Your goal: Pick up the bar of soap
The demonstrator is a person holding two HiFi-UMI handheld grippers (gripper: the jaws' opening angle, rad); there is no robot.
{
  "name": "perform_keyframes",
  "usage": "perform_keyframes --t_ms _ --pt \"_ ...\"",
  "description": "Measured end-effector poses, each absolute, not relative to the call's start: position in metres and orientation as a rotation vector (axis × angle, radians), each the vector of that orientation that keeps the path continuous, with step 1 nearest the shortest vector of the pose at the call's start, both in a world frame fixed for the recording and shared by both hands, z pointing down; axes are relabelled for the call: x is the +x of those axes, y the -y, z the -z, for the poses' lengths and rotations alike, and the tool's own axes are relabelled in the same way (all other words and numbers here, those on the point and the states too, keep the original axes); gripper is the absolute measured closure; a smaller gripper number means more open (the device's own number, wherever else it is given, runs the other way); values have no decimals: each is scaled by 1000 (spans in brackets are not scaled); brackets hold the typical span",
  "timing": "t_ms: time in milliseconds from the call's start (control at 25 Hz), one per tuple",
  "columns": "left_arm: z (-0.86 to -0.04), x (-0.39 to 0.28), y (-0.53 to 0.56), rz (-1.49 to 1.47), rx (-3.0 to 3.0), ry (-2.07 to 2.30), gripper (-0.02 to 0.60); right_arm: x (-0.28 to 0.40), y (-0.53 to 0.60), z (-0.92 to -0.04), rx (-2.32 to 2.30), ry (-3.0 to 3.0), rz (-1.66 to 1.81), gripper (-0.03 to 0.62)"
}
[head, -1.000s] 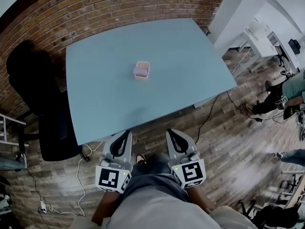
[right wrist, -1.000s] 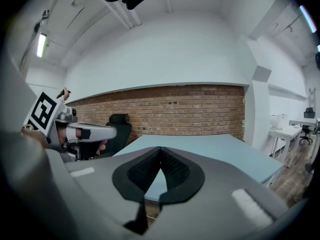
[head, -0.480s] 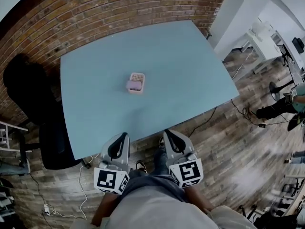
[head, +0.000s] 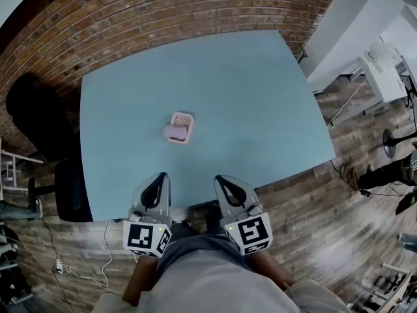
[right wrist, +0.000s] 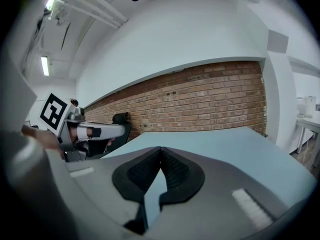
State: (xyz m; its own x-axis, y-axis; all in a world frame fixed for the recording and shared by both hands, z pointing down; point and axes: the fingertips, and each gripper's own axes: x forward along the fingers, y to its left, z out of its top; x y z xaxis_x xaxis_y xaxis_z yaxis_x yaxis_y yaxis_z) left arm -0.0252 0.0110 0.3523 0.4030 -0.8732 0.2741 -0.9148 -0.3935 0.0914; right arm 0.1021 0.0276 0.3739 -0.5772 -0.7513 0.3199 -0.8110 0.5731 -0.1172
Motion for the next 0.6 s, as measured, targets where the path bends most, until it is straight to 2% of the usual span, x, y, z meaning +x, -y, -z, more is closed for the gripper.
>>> perform_keyframes --t_ms 600 --pt "-418 -56 51 -435 2296 1572 577 70 42 -417 1087 2600 -352 591"
